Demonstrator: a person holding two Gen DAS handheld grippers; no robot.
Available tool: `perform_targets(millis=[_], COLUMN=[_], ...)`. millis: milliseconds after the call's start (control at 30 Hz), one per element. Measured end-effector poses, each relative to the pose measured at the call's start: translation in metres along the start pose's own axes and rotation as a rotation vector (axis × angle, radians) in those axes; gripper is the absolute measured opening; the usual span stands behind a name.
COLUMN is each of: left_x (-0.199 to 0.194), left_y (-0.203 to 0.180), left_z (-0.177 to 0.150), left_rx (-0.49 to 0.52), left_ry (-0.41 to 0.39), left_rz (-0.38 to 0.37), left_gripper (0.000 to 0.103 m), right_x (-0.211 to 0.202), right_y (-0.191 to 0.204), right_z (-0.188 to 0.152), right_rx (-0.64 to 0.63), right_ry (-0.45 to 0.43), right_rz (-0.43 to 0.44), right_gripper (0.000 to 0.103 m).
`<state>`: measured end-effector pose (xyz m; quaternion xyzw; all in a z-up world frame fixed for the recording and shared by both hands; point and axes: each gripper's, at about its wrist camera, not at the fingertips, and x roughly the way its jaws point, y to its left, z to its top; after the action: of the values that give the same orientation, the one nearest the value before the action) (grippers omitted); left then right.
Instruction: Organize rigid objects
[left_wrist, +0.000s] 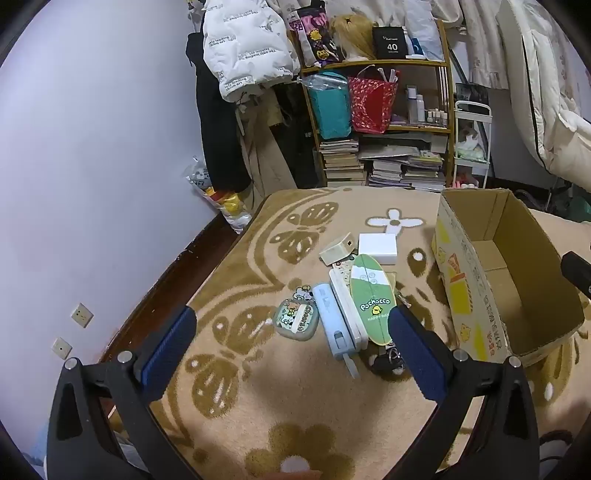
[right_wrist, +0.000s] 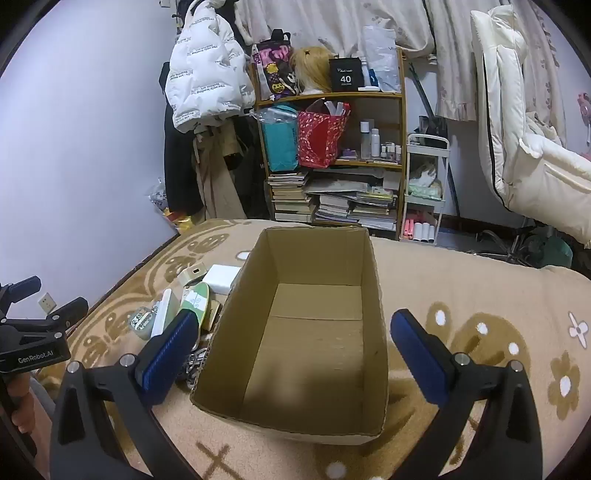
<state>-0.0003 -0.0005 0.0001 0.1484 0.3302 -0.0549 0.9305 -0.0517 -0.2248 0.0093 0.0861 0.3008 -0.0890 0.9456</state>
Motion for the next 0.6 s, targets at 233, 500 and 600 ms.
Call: perform_targets(millis=[233, 500, 600], left_x=[0.0015, 0.0051, 0.0044], left_y=[0.0036, 0.0016, 0.0030], left_z=[-0.0004, -0.0024, -0.0018], left_rx=[-0.012, -0.011, -0.010], left_ry=[0.010, 0.019, 0.018], left_rz=[-0.002, -0.002, -0.002], left_gripper=[0.103, 0.103, 0.103], right_x=[0.0005, 0.0009, 0.0019], right_y=[0.0004, -0.0016, -0.0010], right_z=[0.0001, -0.0001, -0.0007], right_rx=[-0.003, 0.006, 0.002], right_ry=[0.003, 0.009, 0.012], right_rz=[-0.001, -0.005, -0.007], right_gripper=[0.103, 0.103, 0.103])
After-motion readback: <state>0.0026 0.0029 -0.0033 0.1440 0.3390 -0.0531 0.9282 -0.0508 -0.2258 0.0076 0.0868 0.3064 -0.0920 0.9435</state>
